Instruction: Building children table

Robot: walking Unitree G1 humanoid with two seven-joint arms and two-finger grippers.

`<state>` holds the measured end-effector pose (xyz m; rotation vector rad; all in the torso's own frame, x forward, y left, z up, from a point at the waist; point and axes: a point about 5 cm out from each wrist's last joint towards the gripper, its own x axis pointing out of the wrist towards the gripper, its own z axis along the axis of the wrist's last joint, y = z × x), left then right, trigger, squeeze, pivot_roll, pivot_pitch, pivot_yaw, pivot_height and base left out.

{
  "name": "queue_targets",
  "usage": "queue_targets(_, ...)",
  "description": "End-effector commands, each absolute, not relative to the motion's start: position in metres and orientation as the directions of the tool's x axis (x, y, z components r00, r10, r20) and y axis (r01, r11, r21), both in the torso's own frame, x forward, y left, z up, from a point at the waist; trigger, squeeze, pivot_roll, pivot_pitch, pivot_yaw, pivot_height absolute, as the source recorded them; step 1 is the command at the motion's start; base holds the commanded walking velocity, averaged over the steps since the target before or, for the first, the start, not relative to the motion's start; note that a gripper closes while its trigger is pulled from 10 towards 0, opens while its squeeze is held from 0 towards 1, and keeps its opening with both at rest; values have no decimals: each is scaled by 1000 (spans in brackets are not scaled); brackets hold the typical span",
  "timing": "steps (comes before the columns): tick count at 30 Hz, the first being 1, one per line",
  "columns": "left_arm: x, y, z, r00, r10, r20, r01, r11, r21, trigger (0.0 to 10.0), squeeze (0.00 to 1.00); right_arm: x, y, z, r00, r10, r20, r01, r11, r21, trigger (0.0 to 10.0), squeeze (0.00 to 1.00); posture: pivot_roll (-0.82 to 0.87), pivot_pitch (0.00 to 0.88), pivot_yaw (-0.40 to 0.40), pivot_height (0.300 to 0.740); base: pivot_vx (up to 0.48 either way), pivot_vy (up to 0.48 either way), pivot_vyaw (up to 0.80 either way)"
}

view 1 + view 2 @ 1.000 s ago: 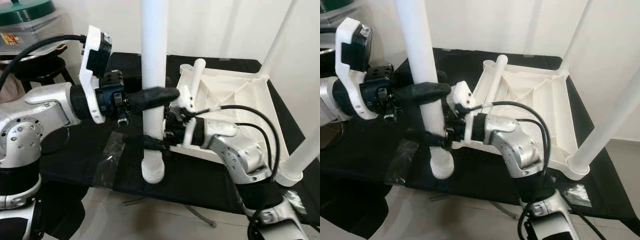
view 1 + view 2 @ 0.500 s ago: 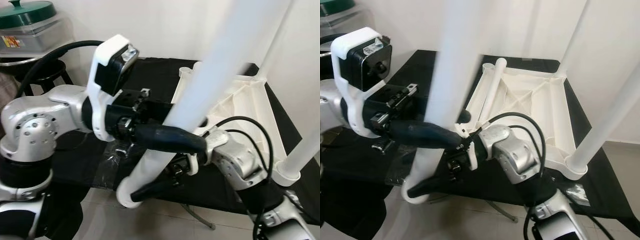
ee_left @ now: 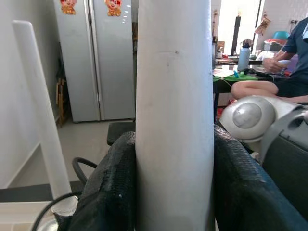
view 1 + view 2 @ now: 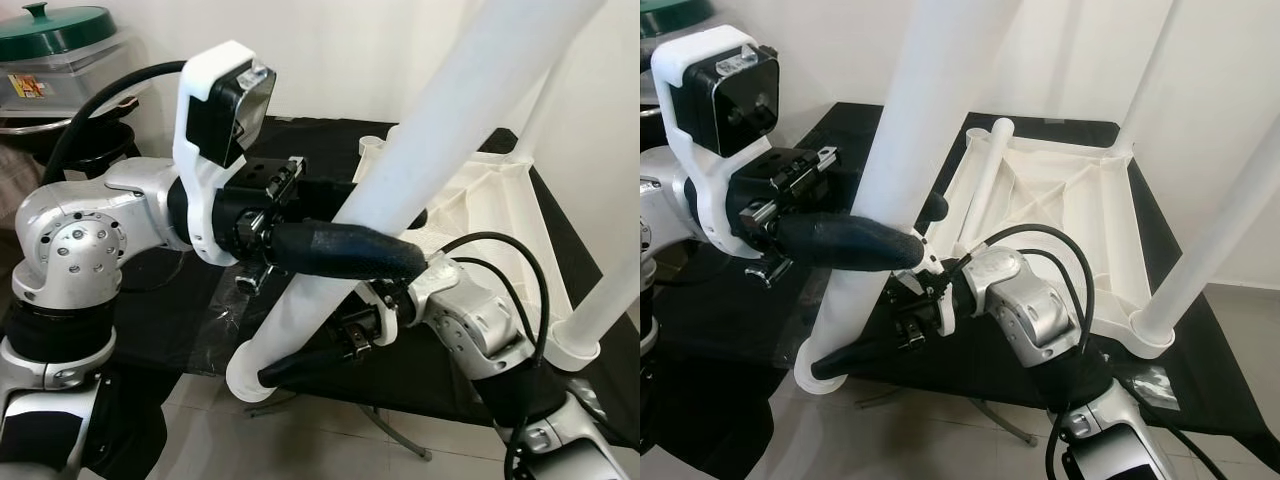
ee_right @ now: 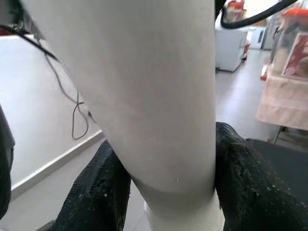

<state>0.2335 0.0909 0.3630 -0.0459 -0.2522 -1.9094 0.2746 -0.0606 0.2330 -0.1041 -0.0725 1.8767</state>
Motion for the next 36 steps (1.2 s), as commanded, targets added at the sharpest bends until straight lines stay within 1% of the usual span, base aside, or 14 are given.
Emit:
queue_targets(1,231,85,361,-365,-920,143,926,-344,157,0,0,279,-63,235,-255,967,8,-963,-253,-91,0,0,21,48,9,740,0,0,0)
queue_targets(7,246,85,369,-273,-943,192,955,-242,169,0,0,283,-68,238,-202,977,61,-976,-196,-95,0,0,23,49,10,740,0,0,0)
queue_targets(8,253,92,366,-230,-948,220,966,-196,168,0,0,284,-71,241,-179,980,85,-980,-170,-100,4941,0,24,52,11,740,0,0,0)
queue_targets(10,256,98,364,-204,-950,236,972,-168,166,0,0,284,-72,242,-165,981,99,-983,-155,-103,4941,0,24,52,11,740,0,0,0)
queue_targets(11,259,102,363,-182,-950,252,976,-142,167,0,0,286,-74,244,-147,982,118,-988,-139,-73,10000,0,24,52,11,740,0,0,0)
queue_targets(12,259,102,363,-182,-950,252,976,-142,167,0,0,286,-74,244,-147,982,118,-988,-139,-73,10000,0,24,52,11,740,0,0,0)
queue_targets(13,262,103,365,-164,-949,269,978,-121,169,0,0,286,-75,248,-146,979,139,-988,-138,-70,10000,1000,24,51,14,740,0,0,0)
queue_targets(23,264,93,375,-145,-935,324,979,-88,184,0,0,287,-78,268,-182,967,181,-976,-154,-156,10000,1000,28,44,14,740,0,0,0)
queue_targets(24,264,92,377,-146,-931,333,979,-86,186,0,0,287,-79,269,-188,966,178,-973,-159,-166,10000,173,28,43,13,740,0,0,0)
queue_targets(25,265,91,379,-147,-928,343,978,-85,189,0,0,287,-79,270,-194,966,171,-971,-164,-173,10000,0,29,42,13,740,0,0,0)
queue_targets(29,266,91,381,-150,-923,355,977,-84,195,0,0,287,-78,269,-200,967,157,-969,-172,-176,10000,0,29,39,12,740,0,0,0)
queue_targets(30,266,90,382,-154,-921,359,976,-86,200,0,0,287,-76,268,-203,968,144,-968,-177,-176,3490,0,30,38,11,740,0,0,0)
queue_targets(33,266,89,386,-165,-916,364,974,-93,208,0,0,288,-74,266,-202,969,141,-969,-177,-172,0,0,31,36,10,740,0,0,0)
queue_targets(36,264,86,392,-179,-911,372,971,-101,218,0,0,290,-73,268,-198,966,167,-970,-168,-175,0,0,32,37,10,740,0,0,0)
